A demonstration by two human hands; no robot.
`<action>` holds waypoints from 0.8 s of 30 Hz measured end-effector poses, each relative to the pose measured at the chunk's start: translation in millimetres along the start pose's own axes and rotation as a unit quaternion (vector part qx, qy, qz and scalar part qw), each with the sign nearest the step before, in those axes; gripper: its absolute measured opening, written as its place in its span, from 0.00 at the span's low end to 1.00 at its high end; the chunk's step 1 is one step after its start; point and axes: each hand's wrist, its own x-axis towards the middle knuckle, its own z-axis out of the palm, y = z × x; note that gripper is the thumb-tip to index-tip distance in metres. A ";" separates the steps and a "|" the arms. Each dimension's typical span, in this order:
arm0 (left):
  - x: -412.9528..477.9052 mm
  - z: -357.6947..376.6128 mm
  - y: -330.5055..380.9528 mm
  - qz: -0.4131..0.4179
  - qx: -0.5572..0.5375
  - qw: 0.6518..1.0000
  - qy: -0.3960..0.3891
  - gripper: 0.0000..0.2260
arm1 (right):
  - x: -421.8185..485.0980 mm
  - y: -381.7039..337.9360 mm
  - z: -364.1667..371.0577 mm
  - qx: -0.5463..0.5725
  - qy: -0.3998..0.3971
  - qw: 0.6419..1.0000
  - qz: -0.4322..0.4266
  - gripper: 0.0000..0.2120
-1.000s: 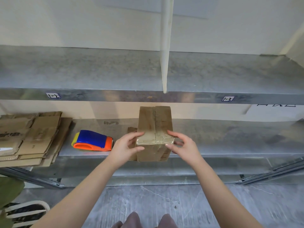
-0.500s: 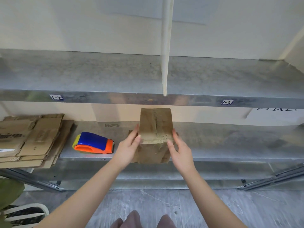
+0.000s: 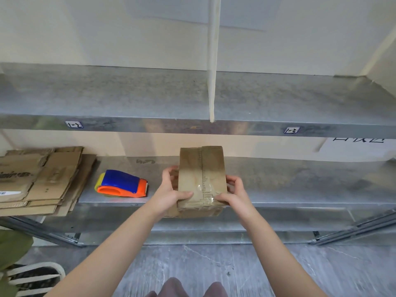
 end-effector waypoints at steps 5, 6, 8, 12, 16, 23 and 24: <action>-10.1 -1.7 18.1 0.003 -0.036 0.999 -0.017 0.35 | -2.2 -25.5 -6.7 -0.040 0.050 0.997 -0.037 0.29; -12.6 0.3 22.4 0.024 -0.042 0.999 -0.012 0.32 | -3.4 -28.5 -6.9 -0.047 0.061 0.996 -0.033 0.23; -15.4 4.5 29.0 0.069 -0.048 0.996 0.006 0.28 | -8.8 -34.2 -6.7 -0.021 0.064 0.997 -0.048 0.18; -23.8 4.4 46.8 0.092 -0.071 0.993 0.030 0.29 | -26.8 -44.1 -12.1 0.042 0.074 0.993 -0.087 0.29; -32.7 7.4 51.2 0.067 -0.045 0.996 0.044 0.20 | -34.8 -48.7 -11.1 -0.010 0.058 0.996 -0.073 0.25; -50.1 9.8 26.3 0.090 -0.122 0.988 -0.004 0.44 | -42.7 -41.2 -15.9 0.021 0.022 0.995 -0.092 0.34; -49.7 9.5 22.4 0.094 -0.111 0.989 -0.018 0.43 | -43.9 -39.1 -16.6 -0.004 0.025 0.996 -0.089 0.36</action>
